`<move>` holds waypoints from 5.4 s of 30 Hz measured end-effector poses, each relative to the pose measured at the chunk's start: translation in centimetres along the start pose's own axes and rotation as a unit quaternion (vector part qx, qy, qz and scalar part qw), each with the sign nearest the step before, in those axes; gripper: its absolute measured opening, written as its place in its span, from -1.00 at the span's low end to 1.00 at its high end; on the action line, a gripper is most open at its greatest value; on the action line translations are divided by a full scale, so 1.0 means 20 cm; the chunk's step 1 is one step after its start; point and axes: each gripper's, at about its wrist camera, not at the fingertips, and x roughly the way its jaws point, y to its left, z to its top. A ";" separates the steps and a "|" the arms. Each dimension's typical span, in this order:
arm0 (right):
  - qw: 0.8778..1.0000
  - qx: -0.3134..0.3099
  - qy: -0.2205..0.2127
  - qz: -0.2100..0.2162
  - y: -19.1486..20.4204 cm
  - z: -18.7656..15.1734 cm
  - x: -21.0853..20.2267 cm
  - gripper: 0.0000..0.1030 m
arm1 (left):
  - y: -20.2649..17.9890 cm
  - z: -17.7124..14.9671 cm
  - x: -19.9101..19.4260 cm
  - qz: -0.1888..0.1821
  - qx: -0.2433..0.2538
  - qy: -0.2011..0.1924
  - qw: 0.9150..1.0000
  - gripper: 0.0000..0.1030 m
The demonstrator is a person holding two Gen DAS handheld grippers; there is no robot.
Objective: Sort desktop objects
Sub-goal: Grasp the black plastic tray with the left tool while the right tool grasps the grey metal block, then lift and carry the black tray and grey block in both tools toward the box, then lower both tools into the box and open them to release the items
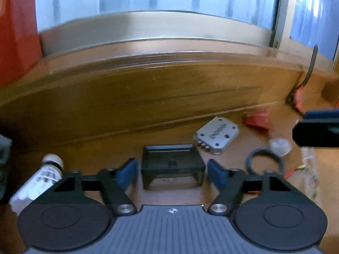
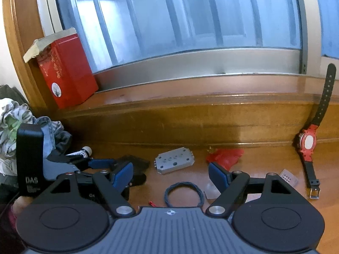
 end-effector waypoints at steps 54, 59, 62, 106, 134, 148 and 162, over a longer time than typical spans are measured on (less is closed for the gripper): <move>0.998 -0.057 0.019 -0.013 0.20 -0.04 0.10 0.38 | 0.11 -0.09 -0.34 -0.014 -0.085 -0.047 0.995 0.18; 0.999 -0.034 0.005 -0.030 0.19 -0.09 -0.08 0.38 | 0.04 -0.08 -0.39 -0.030 -0.066 -0.056 0.996 0.18; 0.999 -0.016 -0.008 -0.043 0.16 -0.11 -0.18 0.38 | -0.02 -0.08 -0.43 -0.041 -0.051 -0.062 0.996 0.18; 0.992 0.066 -0.099 -0.031 -0.86 -0.47 -1.45 0.38 | -1.45 -0.16 -0.73 -0.078 0.008 -0.074 0.994 0.18; 0.981 0.092 -0.153 -0.080 -1.35 -0.36 -1.67 0.38 | -1.93 0.14 -0.57 -0.139 0.049 -0.118 0.982 0.18; 0.982 0.073 -0.164 -0.056 -1.89 -0.21 -1.84 0.38 | -2.46 0.40 -0.48 -0.122 0.041 -0.144 0.981 0.18; 0.981 0.080 -0.167 -0.053 -2.45 -0.15 -1.94 0.38 | -2.96 0.54 -0.32 -0.108 0.024 -0.133 0.985 0.18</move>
